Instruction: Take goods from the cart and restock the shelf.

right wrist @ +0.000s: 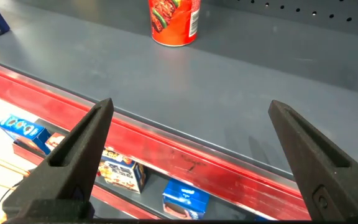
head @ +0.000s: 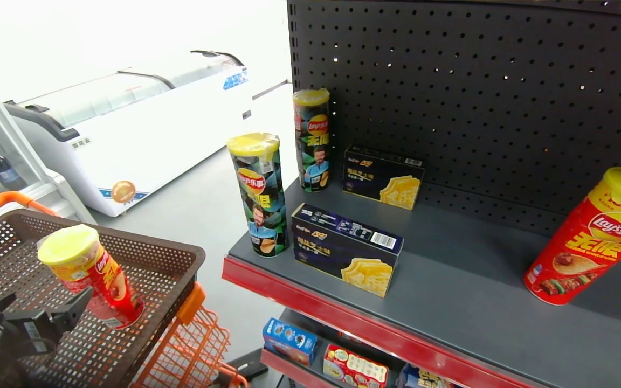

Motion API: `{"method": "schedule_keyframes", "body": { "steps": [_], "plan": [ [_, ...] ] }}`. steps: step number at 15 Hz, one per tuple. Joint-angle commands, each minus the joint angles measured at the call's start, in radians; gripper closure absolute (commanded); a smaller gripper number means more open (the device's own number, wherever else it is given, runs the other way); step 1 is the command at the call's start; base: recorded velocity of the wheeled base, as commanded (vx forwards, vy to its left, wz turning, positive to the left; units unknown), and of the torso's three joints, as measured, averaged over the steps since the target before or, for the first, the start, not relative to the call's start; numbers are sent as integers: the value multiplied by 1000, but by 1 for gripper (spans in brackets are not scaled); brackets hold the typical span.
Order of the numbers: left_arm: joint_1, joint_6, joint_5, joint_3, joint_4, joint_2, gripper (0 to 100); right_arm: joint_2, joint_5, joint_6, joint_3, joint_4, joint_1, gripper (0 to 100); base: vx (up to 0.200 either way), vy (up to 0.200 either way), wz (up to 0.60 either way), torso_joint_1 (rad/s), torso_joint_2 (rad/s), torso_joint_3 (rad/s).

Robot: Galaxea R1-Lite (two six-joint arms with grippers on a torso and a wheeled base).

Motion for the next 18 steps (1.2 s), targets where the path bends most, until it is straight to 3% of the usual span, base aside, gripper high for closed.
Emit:
{"method": "schedule_keyframes", "body": {
  "steps": [1, 5, 9, 12, 18],
  "plan": [
    [21, 11, -7, 24, -107, 159, 0, 1, 0, 0, 0, -1, 1, 0, 0, 0, 0, 0, 0, 0],
    [15, 11, -6, 26, -198, 286, 0, 1, 0, 0, 0, 1, 1, 0, 0, 0, 0, 0, 0, 0],
    [12, 10, -7, -57, -293, 446, 0, 1, 0, 0, 0, 1, 1, 0, 0, 0, 0, 0, 0, 0],
    [5, 8, -6, -137, -305, 508, 0, 1, 0, 0, 0, -1, 1, 0, 0, 0, 0, 0, 0, 0],
    [-28, 5, -6, -178, -350, 553, 0, 1, 0, 0, 0, 1, 1, 0, 0, 0, 0, 0, 0, 0]
  ]
}}
